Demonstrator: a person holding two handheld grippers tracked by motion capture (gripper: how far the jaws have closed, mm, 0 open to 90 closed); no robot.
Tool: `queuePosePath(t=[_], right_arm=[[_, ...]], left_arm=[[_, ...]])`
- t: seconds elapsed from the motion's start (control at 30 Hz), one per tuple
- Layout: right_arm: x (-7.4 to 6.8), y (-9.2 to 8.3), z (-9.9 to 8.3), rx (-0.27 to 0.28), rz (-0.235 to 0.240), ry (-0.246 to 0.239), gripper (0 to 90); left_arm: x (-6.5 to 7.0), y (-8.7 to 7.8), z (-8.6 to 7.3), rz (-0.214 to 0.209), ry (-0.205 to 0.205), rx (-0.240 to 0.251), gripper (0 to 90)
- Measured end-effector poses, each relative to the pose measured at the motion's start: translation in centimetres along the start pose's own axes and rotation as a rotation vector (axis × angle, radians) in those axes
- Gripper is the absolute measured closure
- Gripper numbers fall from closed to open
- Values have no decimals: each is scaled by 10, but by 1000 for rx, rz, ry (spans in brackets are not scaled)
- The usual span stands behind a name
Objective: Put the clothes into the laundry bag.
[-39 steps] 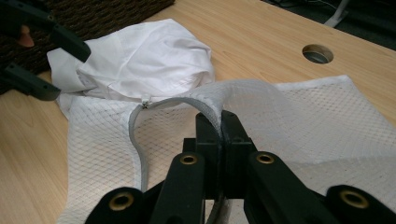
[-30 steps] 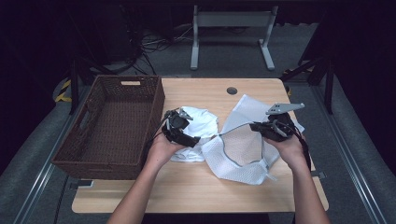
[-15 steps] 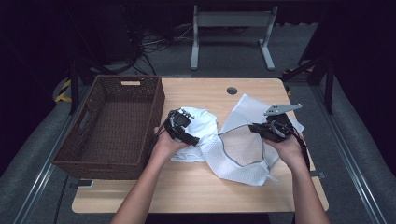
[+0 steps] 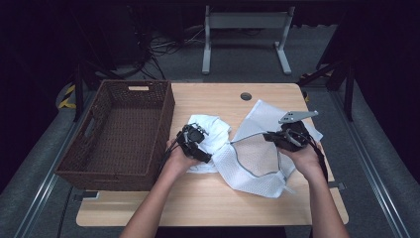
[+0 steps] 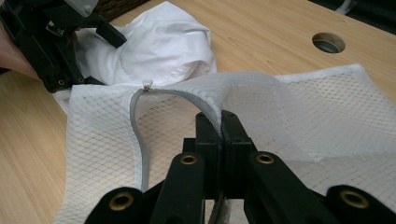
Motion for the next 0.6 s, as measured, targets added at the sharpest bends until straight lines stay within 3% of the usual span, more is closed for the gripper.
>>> queuePosePath(t=[0.2,0.3,0.33,0.43,0.6], right_arm=[[1,0,-1,-1,-3,2,876],[2,-1,-1,-4,-7,10,876],[2,-1,-1,-3,-9,8,876],[3,-1,-2,-6,-11,11,876],[6,-1,-4,-9,-16,12,876]], left_arm=[[6,-7,-1,-6,35,11,247],[7,-11,-3,-6,46,17,381],[8,-12,-4,-22,51,20,457],[7,-14,-6,-7,48,40,638],[6,-15,-8,7,33,66,729]])
Point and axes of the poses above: each handheld gripper's, and its own axes: y roughly forward along the jaws, z roughly out of its top, x roughly to its right, the point moved 10 cm from there along y, roughly forward along the jaws, and after that the axes turned 3 degrees about y, right-handed, at the moved point
